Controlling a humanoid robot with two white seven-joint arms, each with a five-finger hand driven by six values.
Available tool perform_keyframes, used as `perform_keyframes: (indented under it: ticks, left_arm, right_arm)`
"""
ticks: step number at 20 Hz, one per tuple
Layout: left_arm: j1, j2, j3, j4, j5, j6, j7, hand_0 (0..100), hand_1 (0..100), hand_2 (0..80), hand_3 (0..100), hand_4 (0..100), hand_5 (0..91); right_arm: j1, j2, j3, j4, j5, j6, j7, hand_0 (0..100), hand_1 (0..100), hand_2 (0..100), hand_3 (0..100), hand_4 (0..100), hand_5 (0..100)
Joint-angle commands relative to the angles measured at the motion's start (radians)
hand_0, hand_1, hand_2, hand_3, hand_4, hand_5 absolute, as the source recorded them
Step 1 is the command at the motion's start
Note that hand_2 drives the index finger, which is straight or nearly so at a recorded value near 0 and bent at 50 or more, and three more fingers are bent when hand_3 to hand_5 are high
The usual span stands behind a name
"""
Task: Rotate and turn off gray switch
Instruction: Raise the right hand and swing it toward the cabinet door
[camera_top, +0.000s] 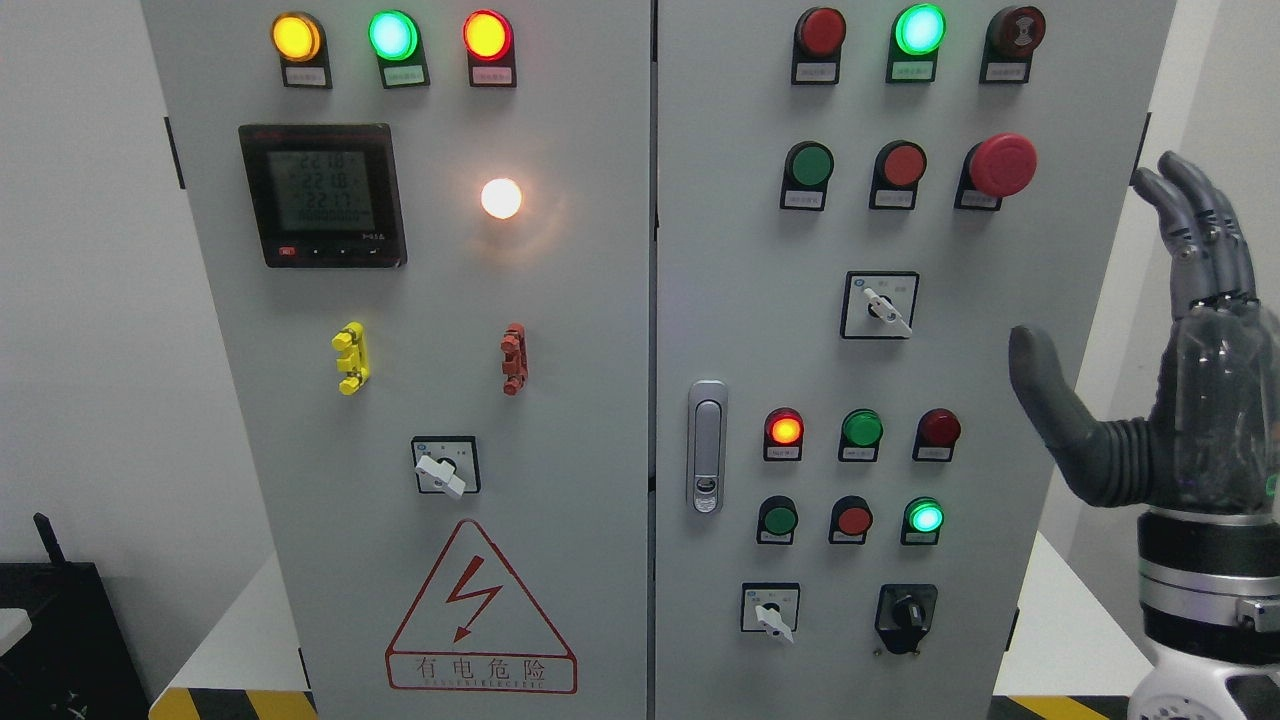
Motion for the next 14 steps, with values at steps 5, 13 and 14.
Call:
perform_keyframes:
  ticks: [5,13,14]
  left_arm:
    - [-0.009,-0.001,0.008,-0.026,0.020,0.000,0.000,12,39,0.0,0,0,0.0]
    - [-0.009,0.000,0.008,-0.026,0.020,0.000,0.000,12,39,0.0,0,0,0.0]
    - [-0.009,0.000,0.008,-0.026,0.018,0.000,0.000,12,39,0.0,0,0,0.0]
  right_arm:
    - [-0.008,0.079,0.001,0.015,-0.001,0.008,0.020,24,59,17,57,65,80]
    - [-0.013,0.136,0.012,0.005,0.005,0.108,0.046,6,57,38,78,86,100]
    - [-0.013,0.148,0.013,0.005,0.006,0.111,0.046,5,57,39,79,86,100]
